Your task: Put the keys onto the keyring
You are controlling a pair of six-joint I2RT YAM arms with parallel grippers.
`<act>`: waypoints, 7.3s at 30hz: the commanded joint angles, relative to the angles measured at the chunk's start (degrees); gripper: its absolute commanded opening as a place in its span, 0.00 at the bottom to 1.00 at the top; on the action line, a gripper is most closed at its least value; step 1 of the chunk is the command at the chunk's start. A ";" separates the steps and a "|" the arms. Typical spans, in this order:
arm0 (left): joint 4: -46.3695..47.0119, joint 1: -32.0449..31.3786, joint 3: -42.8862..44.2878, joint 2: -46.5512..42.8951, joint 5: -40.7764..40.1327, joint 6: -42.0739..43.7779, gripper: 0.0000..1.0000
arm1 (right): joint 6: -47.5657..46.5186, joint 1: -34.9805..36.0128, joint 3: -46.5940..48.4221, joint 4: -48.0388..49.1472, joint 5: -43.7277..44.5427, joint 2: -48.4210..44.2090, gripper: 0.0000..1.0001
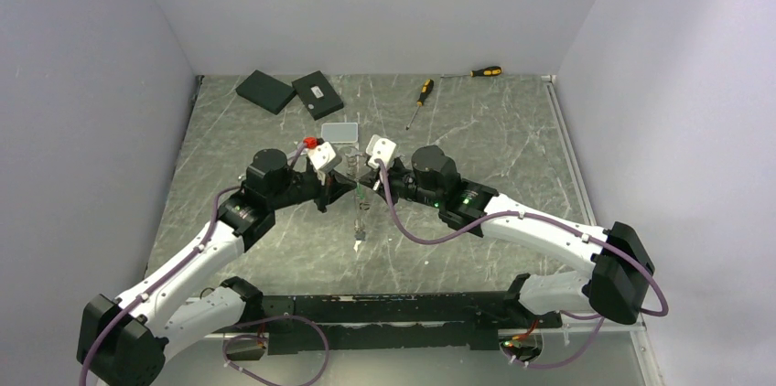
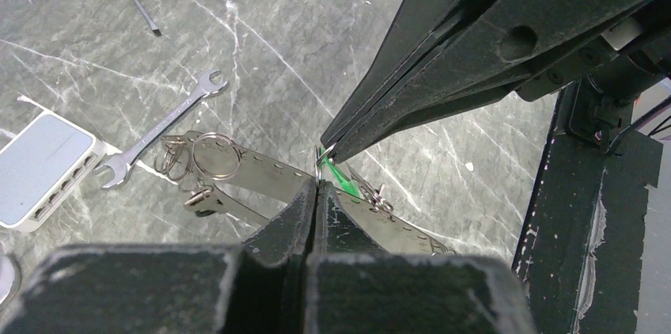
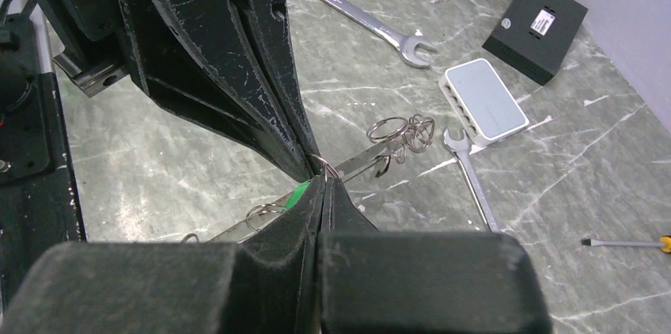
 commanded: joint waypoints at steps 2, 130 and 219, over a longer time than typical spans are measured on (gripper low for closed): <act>1.26 -0.74 2.71 -0.17 1.94 0.55 0.00 | 0.66 0.05 2.64 2.48 3.88 -0.28 0.00; -3.82 -8.55 1.56 -5.97 -13.33 14.71 0.00 | 5.71 -1.62 4.50 -2.64 -8.82 -1.40 0.00; -2.95 -8.57 1.33 -7.79 -11.95 12.84 0.00 | 7.00 -6.31 1.73 0.06 -6.10 -1.46 0.00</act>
